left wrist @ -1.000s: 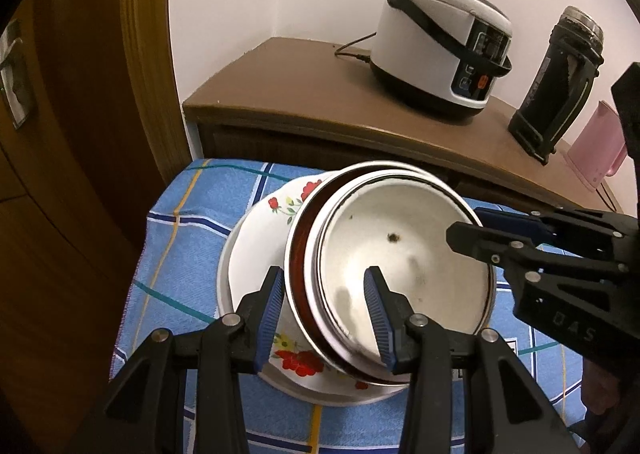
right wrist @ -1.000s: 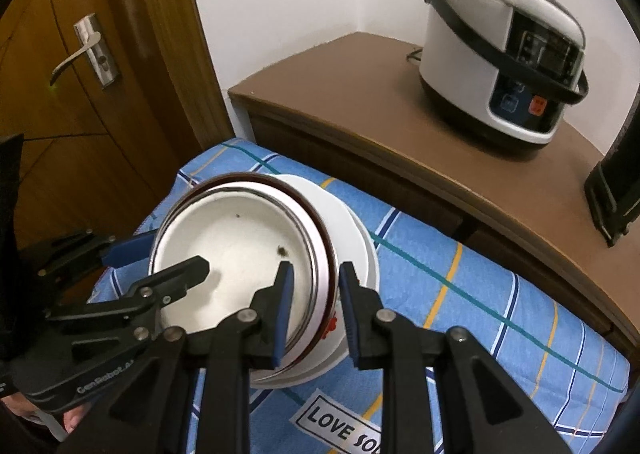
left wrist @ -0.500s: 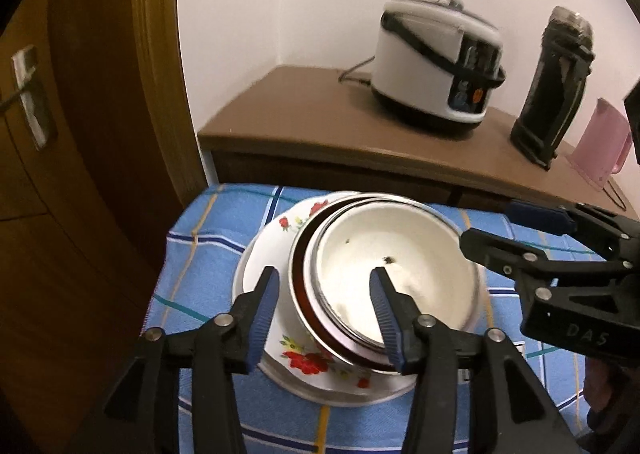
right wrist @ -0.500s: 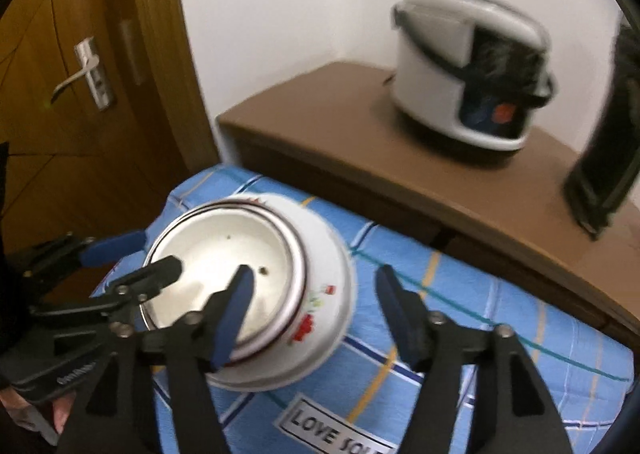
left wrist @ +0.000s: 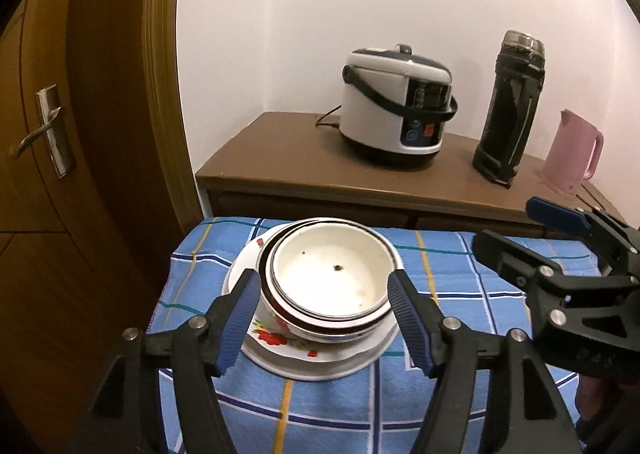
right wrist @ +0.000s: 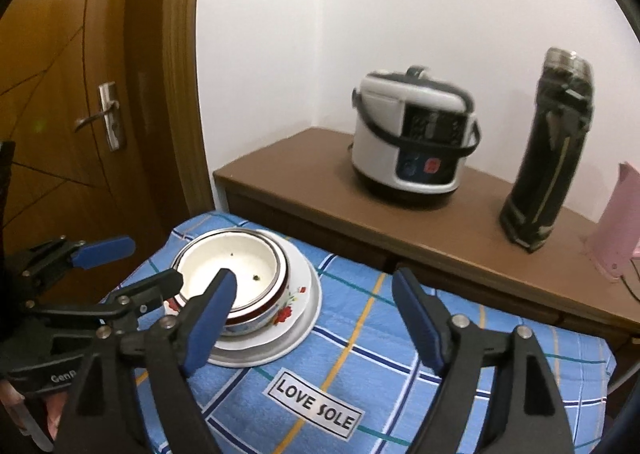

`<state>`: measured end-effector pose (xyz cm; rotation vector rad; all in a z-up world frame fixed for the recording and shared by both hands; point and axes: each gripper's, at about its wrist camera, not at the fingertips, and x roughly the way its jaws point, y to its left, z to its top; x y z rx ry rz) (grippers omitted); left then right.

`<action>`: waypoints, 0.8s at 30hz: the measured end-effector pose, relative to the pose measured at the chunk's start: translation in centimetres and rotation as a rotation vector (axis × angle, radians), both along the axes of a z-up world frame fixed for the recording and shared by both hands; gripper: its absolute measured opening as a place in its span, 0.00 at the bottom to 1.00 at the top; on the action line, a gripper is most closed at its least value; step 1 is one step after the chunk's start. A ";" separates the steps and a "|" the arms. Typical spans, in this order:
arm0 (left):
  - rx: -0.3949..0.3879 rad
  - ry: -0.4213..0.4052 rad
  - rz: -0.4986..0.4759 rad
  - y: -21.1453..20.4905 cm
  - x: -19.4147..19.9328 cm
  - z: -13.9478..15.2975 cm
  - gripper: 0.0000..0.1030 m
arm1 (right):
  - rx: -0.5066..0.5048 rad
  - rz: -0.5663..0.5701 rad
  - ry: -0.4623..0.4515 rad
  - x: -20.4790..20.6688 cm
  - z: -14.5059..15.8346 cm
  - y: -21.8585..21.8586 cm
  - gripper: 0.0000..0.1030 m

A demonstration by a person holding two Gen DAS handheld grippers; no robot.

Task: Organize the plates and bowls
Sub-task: 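Open both grippers and pull them away from the stacked dishes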

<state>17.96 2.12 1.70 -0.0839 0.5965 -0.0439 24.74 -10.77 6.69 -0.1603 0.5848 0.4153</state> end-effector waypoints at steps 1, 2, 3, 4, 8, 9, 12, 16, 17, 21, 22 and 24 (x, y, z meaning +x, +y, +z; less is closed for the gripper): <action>-0.003 -0.004 0.000 -0.2 -0.2 0.1 0.68 | 0.000 -0.006 -0.010 -0.5 0.1 -0.3 0.81; -0.007 -0.009 0.000 -0.4 -0.5 0.3 0.68 | -0.001 -0.011 -0.018 -0.8 0.3 -0.7 0.82; -0.009 -0.013 -0.001 -0.5 -0.7 0.4 0.68 | -0.004 -0.020 -0.027 -1.2 0.4 -1.1 0.83; -0.009 -0.018 -0.001 -0.7 -0.9 0.5 0.68 | -0.004 -0.029 -0.036 -1.6 0.5 -1.5 0.83; 0.001 -0.056 0.015 -1.5 -1.7 0.9 0.68 | 0.000 -0.062 -0.059 -2.6 1.1 -3.0 0.84; 0.006 -0.064 0.020 -1.8 -1.9 1.0 0.69 | 0.001 -0.069 -0.066 -2.8 1.3 -3.3 0.85; 0.016 -0.078 0.017 -2.5 -2.3 1.3 0.69 | 0.006 -0.084 -0.086 -3.4 1.8 -4.0 0.86; 0.026 -0.098 0.007 -3.1 -2.9 1.7 0.70 | 0.007 -0.084 -0.100 -4.3 2.2 -4.4 0.86; 0.022 -0.100 0.003 -3.2 -3.0 1.8 0.71 | 0.004 -0.083 -0.105 -4.5 2.3 -4.4 0.87; 0.019 -0.106 -0.006 -3.6 -3.5 1.9 0.72 | -0.002 -0.079 -0.120 -5.3 2.6 -4.5 0.88; 0.018 -0.105 -0.008 -3.7 -3.5 1.9 0.72 | -0.004 -0.079 -0.123 -5.4 2.6 -4.5 0.89; 0.018 -0.105 -0.011 -3.9 -3.6 2.0 0.72 | -0.008 -0.078 -0.128 -5.7 2.8 -4.6 0.89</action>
